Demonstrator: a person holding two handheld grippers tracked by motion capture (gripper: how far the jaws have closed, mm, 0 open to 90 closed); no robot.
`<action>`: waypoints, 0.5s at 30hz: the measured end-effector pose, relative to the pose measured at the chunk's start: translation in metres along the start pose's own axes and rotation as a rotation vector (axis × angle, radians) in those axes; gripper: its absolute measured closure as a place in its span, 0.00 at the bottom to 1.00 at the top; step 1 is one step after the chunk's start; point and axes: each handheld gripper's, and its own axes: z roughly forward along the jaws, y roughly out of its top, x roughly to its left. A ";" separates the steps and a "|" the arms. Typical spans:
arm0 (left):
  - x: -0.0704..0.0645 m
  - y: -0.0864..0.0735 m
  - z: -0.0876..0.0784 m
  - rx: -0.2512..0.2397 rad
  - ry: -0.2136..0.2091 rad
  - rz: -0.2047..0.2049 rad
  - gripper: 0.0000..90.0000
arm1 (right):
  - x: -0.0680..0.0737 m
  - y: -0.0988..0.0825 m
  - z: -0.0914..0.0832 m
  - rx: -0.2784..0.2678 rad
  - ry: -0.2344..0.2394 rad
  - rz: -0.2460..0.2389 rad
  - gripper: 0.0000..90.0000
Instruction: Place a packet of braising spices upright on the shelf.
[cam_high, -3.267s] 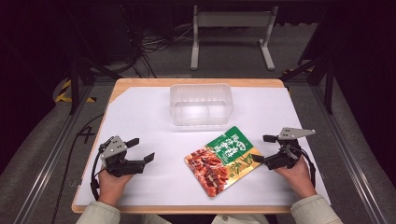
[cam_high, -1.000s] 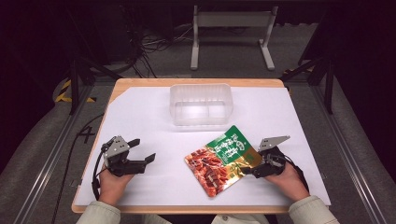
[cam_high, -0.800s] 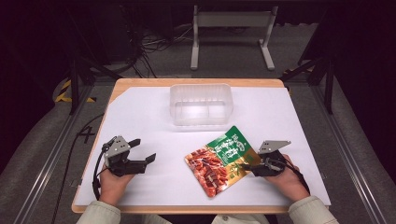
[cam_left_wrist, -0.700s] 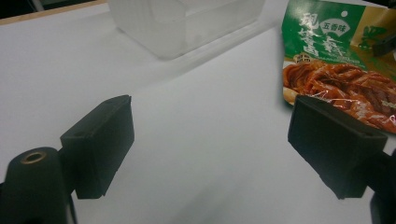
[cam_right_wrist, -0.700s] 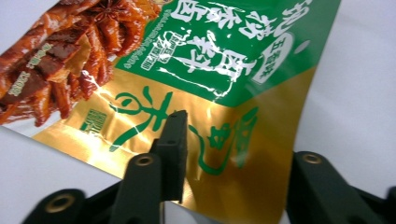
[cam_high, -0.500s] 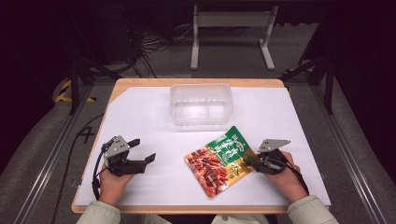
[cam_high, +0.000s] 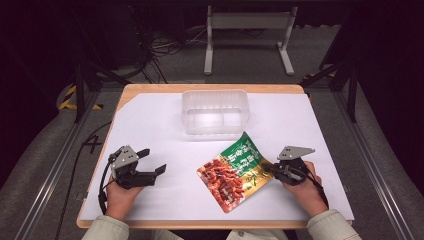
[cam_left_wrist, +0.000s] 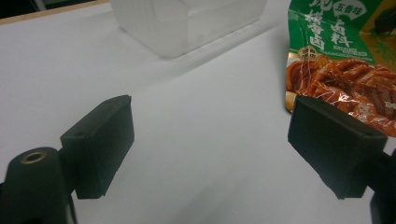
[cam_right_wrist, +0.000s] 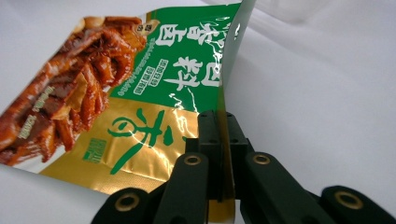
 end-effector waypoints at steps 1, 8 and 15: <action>0.000 0.000 0.000 0.001 0.007 -0.001 0.17 | 0.000 0.001 -0.002 -0.008 0.004 0.007 1.00; 0.003 -0.003 -0.004 -0.008 0.024 -0.036 0.17 | 0.005 0.018 -0.020 -0.067 0.041 0.023 1.00; 0.002 -0.004 -0.005 -0.009 0.023 -0.035 0.17 | 0.019 0.042 -0.038 -0.096 0.083 -0.010 1.00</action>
